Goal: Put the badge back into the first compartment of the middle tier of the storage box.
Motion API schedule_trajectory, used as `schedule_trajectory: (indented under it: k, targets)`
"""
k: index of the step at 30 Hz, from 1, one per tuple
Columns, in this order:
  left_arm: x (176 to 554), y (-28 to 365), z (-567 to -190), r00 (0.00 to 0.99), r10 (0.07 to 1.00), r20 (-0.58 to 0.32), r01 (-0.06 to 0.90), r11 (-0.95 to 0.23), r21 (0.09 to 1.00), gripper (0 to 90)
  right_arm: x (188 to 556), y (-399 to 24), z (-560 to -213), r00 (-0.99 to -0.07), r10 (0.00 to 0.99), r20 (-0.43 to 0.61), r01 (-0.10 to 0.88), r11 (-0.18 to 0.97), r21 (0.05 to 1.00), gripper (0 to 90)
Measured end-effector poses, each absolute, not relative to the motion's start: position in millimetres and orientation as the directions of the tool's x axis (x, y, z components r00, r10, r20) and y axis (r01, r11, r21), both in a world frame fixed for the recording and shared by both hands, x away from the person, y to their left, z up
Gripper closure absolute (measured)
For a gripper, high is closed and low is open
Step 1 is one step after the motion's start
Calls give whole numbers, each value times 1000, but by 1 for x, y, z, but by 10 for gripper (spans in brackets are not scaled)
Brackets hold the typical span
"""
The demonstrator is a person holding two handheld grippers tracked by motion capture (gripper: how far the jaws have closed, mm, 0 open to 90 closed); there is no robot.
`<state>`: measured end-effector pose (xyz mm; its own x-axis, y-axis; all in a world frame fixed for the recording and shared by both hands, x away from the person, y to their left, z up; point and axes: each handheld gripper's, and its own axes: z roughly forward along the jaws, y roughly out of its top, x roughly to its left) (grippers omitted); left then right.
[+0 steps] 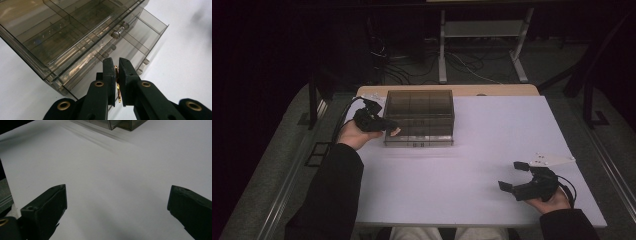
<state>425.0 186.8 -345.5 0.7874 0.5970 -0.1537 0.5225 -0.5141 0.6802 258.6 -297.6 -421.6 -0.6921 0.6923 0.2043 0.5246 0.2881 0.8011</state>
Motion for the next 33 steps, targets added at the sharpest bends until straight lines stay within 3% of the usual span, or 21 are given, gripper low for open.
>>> schedule_trajectory:
  k: [33]
  targets:
    - [440, 184, -383, 757, 622, -201, 574, -485, 660, 834, 258, -297, -424, -686, 700, 199, 533, 297, 792, 21]
